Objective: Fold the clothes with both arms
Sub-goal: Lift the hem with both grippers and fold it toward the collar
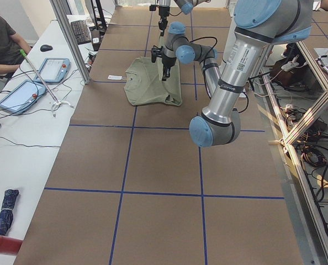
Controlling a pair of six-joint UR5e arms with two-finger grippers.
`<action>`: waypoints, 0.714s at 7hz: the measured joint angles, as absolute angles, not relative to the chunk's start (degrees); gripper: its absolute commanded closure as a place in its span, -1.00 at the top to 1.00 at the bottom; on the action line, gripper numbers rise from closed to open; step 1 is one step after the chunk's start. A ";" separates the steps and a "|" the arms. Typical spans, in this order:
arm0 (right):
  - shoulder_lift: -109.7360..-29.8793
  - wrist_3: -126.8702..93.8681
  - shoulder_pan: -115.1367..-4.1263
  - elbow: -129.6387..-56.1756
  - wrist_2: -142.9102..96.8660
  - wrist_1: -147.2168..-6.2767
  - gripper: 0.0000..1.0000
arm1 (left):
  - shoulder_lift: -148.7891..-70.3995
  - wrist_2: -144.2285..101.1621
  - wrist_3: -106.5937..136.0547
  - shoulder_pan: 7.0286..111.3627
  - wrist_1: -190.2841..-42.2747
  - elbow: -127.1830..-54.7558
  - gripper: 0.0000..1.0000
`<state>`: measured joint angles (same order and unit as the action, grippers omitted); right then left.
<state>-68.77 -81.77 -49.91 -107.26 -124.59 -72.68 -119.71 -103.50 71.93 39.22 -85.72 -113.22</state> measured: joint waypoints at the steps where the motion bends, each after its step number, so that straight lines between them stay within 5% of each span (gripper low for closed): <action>1: -66.40 -80.69 -49.96 -103.81 -123.03 -72.55 -1.00 | -120.64 -103.37 71.91 40.38 -91.59 -107.32 -1.00; 5: -59.72 -79.71 -49.94 -91.24 -119.53 -72.42 -1.00 | -122.74 -102.94 71.92 42.23 -108.43 -91.61 -1.00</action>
<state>-59.72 -79.71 -49.94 -91.24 -119.53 -72.42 -122.74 -102.94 71.92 42.23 -108.43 -91.61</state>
